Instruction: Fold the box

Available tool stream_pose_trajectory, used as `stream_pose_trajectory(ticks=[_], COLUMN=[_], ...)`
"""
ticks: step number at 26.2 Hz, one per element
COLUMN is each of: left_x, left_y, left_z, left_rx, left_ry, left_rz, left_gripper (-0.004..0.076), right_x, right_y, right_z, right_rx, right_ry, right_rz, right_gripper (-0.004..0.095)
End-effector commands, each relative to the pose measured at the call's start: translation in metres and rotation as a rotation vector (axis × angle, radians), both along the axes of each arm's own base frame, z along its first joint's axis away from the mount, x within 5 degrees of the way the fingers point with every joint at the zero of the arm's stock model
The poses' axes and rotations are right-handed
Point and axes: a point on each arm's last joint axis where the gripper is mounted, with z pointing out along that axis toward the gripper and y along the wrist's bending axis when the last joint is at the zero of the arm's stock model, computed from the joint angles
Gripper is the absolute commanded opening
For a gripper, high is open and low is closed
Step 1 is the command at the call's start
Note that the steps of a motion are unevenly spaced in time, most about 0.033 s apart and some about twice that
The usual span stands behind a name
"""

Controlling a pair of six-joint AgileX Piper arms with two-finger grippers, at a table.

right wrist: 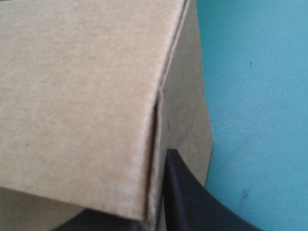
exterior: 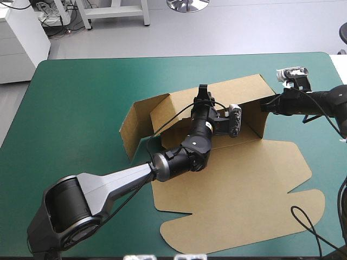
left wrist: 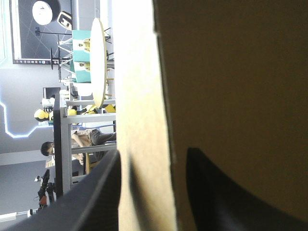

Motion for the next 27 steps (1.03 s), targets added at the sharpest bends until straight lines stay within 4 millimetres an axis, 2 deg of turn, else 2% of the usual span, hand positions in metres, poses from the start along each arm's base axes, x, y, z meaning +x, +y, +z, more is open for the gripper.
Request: stream_pose_trajectory(ticks=[1, 4, 18, 22, 27], left_x=[-0.004, -0.005, -0.036, -0.043, -0.055], left_y=[0.008, 0.008, -0.013, -0.019, -0.026], left_z=[0.031, 0.031, 0.039, 0.045, 0.046], left_rx=[-0.104, -0.145, -0.170, -0.189, -0.211], left_ry=[-0.043, -0.031, -0.113, -0.174, -0.185], left_rz=[0.029, 0.049, -0.012, -0.046, -0.064], left_gripper=[0.0399, 0.0398, 0.0398, 0.0398, 0.0398], right_x=[-0.008, -0.009, -0.004, -0.001, 0.010], right_y=[0.009, 0.009, 0.006, 0.014, 0.018], right_z=[0.004, 0.004, 0.005, 0.003, 0.005], right_rx=[0.054, 0.053, 0.061, 0.050, 0.066], right_ry=[0.064, 0.066, 0.052, 0.046, 0.018], right_rz=[0.070, 0.072, -0.008, 0.003, -0.090], right_gripper=[-0.0006, -0.0006, -0.0007, -0.0007, -0.0008])
